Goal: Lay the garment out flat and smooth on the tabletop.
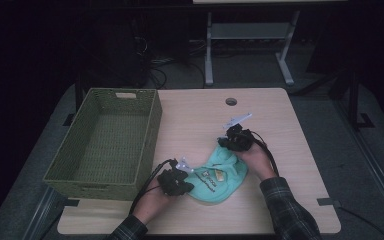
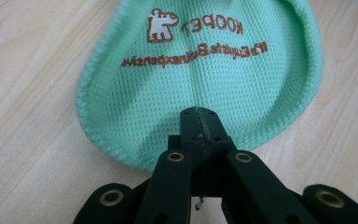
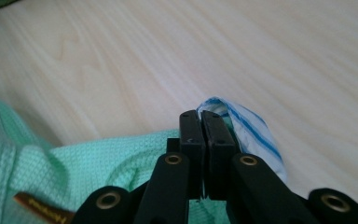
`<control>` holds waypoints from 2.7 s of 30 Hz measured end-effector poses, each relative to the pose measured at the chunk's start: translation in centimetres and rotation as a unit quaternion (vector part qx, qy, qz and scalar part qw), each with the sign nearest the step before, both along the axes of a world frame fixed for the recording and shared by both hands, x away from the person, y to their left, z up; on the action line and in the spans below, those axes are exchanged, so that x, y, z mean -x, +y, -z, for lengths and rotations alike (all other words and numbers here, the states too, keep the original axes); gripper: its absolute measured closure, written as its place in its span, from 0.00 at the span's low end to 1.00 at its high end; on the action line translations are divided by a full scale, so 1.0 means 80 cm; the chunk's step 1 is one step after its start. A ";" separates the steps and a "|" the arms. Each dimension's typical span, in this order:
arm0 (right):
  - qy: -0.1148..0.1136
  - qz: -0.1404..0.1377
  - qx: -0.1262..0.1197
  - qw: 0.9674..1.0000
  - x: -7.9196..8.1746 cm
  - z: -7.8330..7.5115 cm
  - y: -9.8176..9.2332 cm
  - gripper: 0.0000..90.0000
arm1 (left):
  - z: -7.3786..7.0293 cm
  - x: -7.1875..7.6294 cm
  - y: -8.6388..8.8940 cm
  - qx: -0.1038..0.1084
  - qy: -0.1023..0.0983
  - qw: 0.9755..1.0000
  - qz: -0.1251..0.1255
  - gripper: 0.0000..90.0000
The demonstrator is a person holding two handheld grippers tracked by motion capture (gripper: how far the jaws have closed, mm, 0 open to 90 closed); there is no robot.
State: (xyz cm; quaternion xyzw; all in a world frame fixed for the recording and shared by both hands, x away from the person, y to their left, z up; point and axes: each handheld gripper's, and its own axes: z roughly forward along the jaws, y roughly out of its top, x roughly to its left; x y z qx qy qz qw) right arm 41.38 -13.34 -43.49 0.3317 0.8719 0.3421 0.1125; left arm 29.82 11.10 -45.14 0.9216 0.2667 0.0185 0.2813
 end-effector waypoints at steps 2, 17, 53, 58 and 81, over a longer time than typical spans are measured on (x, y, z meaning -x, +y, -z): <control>-0.004 0.006 0.000 1.000 -0.004 -0.004 -0.003 0.98 | 0.000 0.000 0.000 -0.001 0.000 1.000 0.001 1.00; -0.007 0.050 -0.015 0.999 -0.030 0.022 -0.011 0.91 | 0.000 0.000 0.000 0.004 -0.001 1.000 -0.001 1.00; -0.009 0.084 -0.062 0.994 0.071 0.010 -0.126 0.87 | 0.000 -0.001 0.001 0.004 0.008 1.000 -0.004 1.00; 0.003 0.090 -0.063 0.994 0.069 0.019 -0.122 0.81 | 0.000 -0.001 0.000 0.002 0.008 1.000 -0.003 1.00; -0.005 0.102 -0.038 0.994 0.063 0.033 -0.138 0.92 | -0.001 -0.001 0.000 -0.004 0.005 1.000 0.001 1.00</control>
